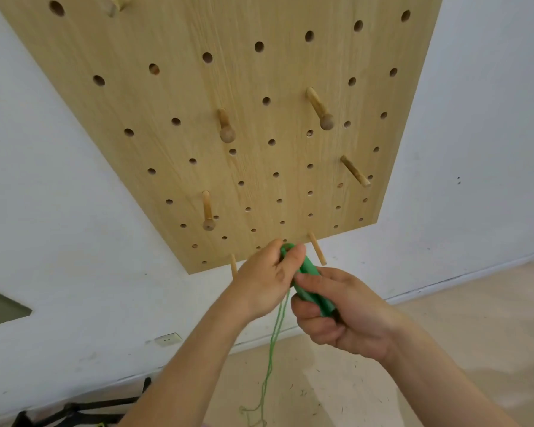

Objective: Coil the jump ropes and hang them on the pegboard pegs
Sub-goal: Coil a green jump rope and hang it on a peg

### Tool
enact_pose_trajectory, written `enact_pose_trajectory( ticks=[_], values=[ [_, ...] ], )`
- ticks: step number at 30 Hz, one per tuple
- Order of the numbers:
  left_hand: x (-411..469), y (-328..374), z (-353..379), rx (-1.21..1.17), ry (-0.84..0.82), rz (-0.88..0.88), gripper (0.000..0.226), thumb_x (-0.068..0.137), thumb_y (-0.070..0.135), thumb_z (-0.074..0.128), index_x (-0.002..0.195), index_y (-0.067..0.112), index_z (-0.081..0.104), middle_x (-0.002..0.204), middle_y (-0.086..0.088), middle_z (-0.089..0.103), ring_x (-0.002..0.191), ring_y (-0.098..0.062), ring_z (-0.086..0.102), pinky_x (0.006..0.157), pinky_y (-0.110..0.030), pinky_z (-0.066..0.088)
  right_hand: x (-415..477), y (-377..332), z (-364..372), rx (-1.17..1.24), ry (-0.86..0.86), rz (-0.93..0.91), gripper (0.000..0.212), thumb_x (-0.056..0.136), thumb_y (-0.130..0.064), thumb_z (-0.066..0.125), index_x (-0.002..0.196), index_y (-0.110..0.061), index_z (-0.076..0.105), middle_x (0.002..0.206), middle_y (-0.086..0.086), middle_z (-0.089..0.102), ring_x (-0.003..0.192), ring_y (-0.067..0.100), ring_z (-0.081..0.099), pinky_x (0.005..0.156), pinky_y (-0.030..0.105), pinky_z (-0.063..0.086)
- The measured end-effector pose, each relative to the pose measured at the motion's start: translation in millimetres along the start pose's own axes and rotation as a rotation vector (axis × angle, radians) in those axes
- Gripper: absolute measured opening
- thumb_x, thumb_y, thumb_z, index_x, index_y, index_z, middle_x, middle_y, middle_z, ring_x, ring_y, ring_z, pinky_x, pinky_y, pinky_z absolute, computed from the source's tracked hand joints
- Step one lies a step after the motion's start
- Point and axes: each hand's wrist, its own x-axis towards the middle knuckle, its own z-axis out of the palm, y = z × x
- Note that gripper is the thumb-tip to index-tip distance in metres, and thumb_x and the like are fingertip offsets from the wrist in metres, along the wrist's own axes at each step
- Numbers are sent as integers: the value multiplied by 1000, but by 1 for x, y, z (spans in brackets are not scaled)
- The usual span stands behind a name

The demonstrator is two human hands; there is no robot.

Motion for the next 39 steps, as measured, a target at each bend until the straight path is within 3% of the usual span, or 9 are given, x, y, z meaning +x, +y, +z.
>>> enact_pose_trajectory(
  ticks=[4, 8, 13, 16, 20, 23, 26, 35, 39],
  values=[
    [12, -3, -23, -95, 310, 257, 44, 91, 52, 52, 86, 9, 58, 76, -3, 59, 72, -13, 55, 71, -32, 47, 0, -5, -12, 156, -273, -11, 20, 89, -29, 67, 97, -13, 58, 61, -1, 39, 43, 5, 33, 37, 13, 26],
    [6, 11, -10, -570, -25, 254, 49, 93, 48, 39, 86, 5, 62, 60, 7, 60, 55, -8, 52, 59, -20, 45, 5, -7, -12, 254, -422, -28, 20, 92, -29, 64, 101, -12, 56, 61, -3, 42, 44, 3, 39, 38, 11, 29],
    [13, 5, 13, -801, 106, 42, 39, 90, 43, 47, 91, 12, 72, 53, 1, 47, 55, -14, 41, 58, -28, 36, 5, -13, -9, 203, -248, -99, 23, 84, -27, 73, 93, -11, 59, 60, -1, 40, 42, 5, 35, 37, 13, 23],
    [13, -2, 19, -479, 186, 56, 25, 99, 17, 49, 89, 0, 64, 69, -11, 55, 67, -20, 46, 64, -34, 38, 5, -20, -4, -79, 63, -146, 20, 89, -18, 67, 82, -13, 48, 58, 1, 38, 42, 8, 28, 37, 16, 19],
    [10, 3, 13, 656, 105, 266, 18, 87, 0, 46, 96, 13, 56, 87, -3, 59, 76, -18, 51, 64, -27, 35, 17, -22, -5, -604, 473, -241, 17, 89, -6, 57, 78, -12, 45, 60, 2, 43, 44, 11, 34, 43, 24, 27],
    [4, 8, 9, 1105, 76, 429, 28, 47, 2, 78, 68, 13, 62, 62, -3, 56, 55, -18, 52, 51, -24, 27, 26, -22, -6, -1218, 599, -244, 25, 87, -11, 56, 74, -18, 36, 70, -1, 45, 57, 14, 42, 51, 25, 30],
    [4, 4, 2, 1118, 45, 514, 39, 26, -1, 82, 49, 16, 56, 45, 1, 48, 41, -16, 47, 41, -18, 27, 26, -20, -3, -1516, 585, -243, 27, 89, -22, 57, 82, -17, 32, 78, 1, 46, 68, 25, 48, 58, 32, 33],
    [-12, 25, -35, 715, -39, 527, 31, 89, 21, 61, 97, 34, 34, 70, 5, 62, 57, -17, 54, 52, -31, 44, 10, -37, 14, -1745, 296, -293, 23, 98, -39, 45, 93, -17, 46, 67, -9, 44, 57, 8, 39, 56, 21, 24],
    [-6, 37, -54, 851, 14, 738, 22, 70, 40, 66, 82, 21, 64, 60, 8, 58, 51, -13, 54, 44, -27, 40, 4, -44, 18, -1786, 189, -307, 38, 100, -46, 37, 85, -14, 50, 63, -1, 49, 53, 12, 41, 48, 21, 25]
  ],
)
